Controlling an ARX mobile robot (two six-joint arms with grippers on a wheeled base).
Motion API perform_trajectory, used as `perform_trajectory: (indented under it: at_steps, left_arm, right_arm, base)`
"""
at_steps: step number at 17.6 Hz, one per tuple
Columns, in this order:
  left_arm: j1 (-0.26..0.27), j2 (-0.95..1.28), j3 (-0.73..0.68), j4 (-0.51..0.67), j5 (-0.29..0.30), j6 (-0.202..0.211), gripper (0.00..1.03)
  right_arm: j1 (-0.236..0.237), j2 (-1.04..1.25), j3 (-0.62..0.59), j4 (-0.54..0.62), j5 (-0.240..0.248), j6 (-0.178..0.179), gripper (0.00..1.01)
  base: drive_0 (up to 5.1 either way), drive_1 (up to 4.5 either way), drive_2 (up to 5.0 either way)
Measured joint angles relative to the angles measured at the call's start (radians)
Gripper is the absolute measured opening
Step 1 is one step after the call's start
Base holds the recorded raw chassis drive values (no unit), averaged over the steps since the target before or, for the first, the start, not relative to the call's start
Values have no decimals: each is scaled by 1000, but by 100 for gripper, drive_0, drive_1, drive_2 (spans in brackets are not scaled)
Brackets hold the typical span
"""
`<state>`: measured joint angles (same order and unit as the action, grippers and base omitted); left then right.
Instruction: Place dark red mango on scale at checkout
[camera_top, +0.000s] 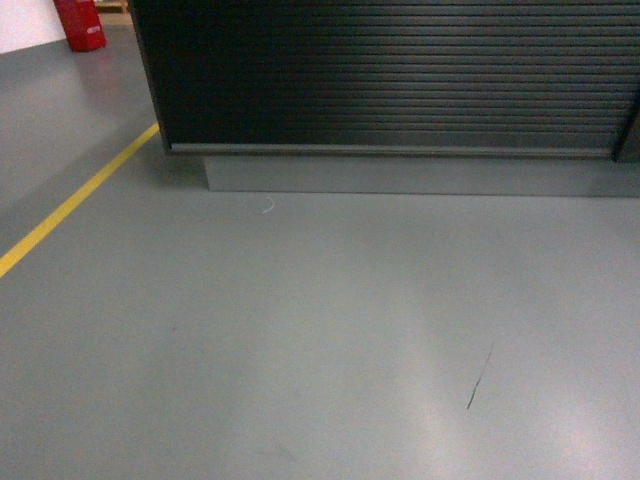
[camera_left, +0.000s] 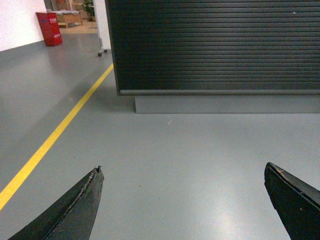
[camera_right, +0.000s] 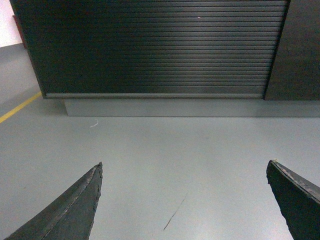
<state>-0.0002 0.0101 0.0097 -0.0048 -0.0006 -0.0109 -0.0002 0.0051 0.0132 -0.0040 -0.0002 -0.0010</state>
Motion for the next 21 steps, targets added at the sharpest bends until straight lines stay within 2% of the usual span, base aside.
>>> perform_trajectory:
  at_steps: [21]
  left_arm:
    - [0, 0, 0, 4, 0, 0, 98]
  right_arm:
    - [0, 0, 0, 0, 0, 0, 98]
  base:
    - [5, 434, -424]
